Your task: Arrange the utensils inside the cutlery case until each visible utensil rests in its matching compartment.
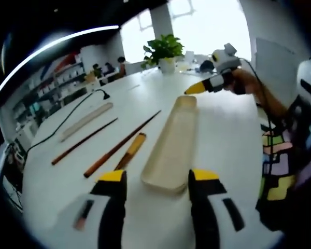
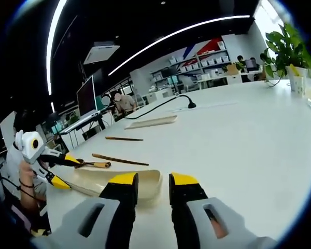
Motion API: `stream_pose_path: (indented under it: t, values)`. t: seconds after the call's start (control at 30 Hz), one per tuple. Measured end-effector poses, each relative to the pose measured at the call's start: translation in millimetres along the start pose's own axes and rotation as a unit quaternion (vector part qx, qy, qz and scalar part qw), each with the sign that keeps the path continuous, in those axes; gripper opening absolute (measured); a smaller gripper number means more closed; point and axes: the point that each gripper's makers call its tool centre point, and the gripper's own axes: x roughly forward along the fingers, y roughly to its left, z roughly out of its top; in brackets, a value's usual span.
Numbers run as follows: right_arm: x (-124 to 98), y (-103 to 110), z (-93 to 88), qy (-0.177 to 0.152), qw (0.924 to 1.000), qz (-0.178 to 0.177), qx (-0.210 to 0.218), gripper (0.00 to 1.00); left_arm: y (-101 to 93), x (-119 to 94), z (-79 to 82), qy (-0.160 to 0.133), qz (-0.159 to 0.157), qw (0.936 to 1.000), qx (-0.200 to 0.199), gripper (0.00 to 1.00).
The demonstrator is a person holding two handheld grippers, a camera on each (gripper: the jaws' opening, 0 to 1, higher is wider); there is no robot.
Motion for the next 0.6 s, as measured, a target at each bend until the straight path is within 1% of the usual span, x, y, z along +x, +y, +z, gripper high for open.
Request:
stream_pose_path:
  t: [0.1, 0.17, 0.33, 0.4, 0.47, 0.53, 0.6]
  values:
    - [-1.1, 0.0, -4.1, 0.009, 1.0, -0.002, -0.001, 0.23, 1.3, -0.5, -0.6, -0.001, -0.001, 1.0, -0.009, 0.41]
    - [-3.4, 1.0, -8.2, 0.014, 0.9999, -0.003, 0.001, 0.23, 4.5, -0.8, -0.8, -0.003, 0.004, 0.9998, -0.019, 0.38]
    - [-10.6, 5.0, -16.2, 0.027, 0.9995, -0.009, -0.013, 0.22, 6.4, -1.7, -1.7, -0.005, 0.007, 0.9996, -0.025, 0.37]
    - [-13.6, 8.1, -16.9, 0.027, 0.9995, -0.007, -0.014, 0.21, 7.3, -1.5, -2.4, -0.004, 0.009, 0.9995, -0.029, 0.36]
    - [-16.0, 13.0, -17.9, 0.027, 0.9995, -0.001, -0.014, 0.22, 7.5, -1.2, -3.1, -0.004, 0.01, 0.9994, -0.033, 0.36]
    - [-17.8, 13.3, -19.3, 0.031, 0.9992, -0.003, -0.023, 0.22, 7.6, -0.9, -3.1, -0.005, 0.01, 0.9995, -0.03, 0.37]
    - [-19.8, 13.2, -20.7, 0.033, 0.9992, 0.0, -0.023, 0.21, 7.0, 0.0, -4.6, -0.003, 0.007, 0.9995, -0.029, 0.37]
